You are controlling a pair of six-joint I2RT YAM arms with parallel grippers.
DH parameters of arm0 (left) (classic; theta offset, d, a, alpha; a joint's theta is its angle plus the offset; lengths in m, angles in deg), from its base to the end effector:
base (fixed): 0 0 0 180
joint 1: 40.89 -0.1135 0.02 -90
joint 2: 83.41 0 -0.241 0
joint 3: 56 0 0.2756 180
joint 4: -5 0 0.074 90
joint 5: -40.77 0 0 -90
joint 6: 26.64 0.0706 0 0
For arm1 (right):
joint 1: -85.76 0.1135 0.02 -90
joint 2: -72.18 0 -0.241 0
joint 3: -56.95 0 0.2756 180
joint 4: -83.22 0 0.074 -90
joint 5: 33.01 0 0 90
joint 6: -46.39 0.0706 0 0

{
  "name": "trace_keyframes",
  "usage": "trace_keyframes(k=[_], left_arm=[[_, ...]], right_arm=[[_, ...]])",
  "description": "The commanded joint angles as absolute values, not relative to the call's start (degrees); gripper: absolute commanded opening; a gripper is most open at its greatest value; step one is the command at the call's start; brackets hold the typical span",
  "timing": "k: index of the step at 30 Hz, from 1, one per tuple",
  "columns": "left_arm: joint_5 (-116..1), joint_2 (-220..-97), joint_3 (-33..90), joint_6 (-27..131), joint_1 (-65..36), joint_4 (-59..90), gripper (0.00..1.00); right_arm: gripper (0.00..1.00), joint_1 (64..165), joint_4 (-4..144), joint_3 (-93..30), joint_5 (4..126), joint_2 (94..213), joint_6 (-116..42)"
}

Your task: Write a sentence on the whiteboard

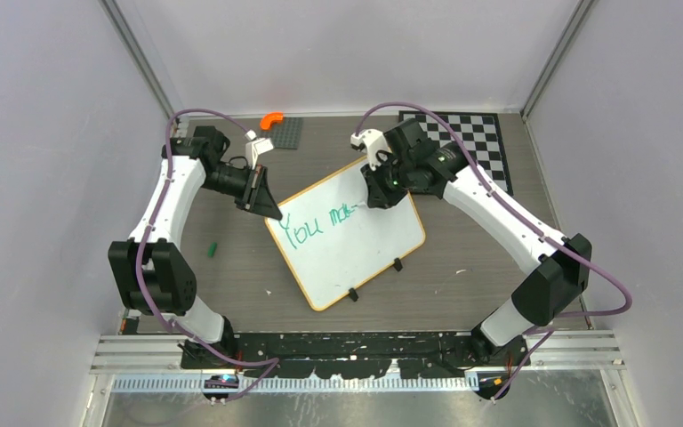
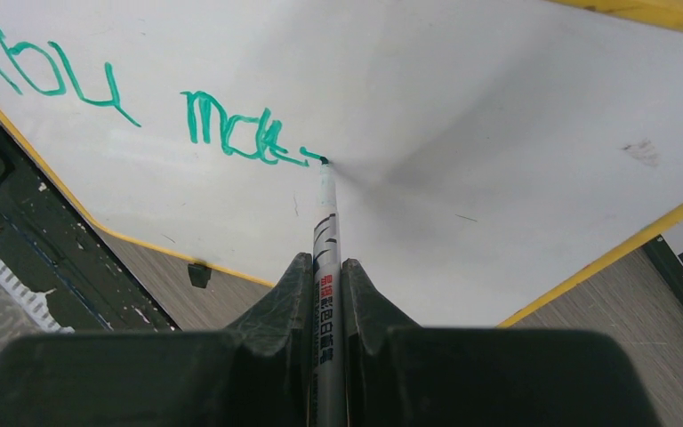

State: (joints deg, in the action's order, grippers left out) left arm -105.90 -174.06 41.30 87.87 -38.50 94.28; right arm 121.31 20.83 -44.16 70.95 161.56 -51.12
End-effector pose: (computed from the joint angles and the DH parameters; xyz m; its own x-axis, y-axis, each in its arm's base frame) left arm 0.3082 -0.0719 0.2745 -0.8477 0.2635 -0.4605 0.5294 0.4783 -0.7007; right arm 0.2973 0.2334 0.3003 -0.5338 -0.5374 -0.6529 -0.7650 0.6359 0.1021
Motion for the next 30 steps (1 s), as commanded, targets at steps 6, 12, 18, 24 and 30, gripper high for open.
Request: trace_keyframes(k=[6, 12, 18, 24, 30], left_arm=[[-104.8, -175.2, 42.0, 88.0, -37.6, 92.5, 0.0], [-104.7, -175.0, 42.1, 88.1, -37.5, 92.6, 0.0], [-104.4, -174.9, 42.1, 88.1, -37.5, 92.6, 0.0], [-104.1, -175.0, 42.2, 88.3, -37.5, 92.9, 0.0], [-104.2, -175.1, 42.3, 88.5, -37.5, 92.9, 0.0]], right_arm=[[0.0, 120.0, 20.9, -47.2, 70.7, 160.2, -52.6], [0.0, 120.0, 20.9, -48.2, 74.7, 159.0, -52.4], [0.0, 120.0, 21.8, -48.6, 74.1, 159.8, -52.3], [0.0, 120.0, 22.8, -47.6, 73.1, 161.0, -52.5], [0.0, 120.0, 22.9, -45.1, 73.4, 160.2, -52.5]])
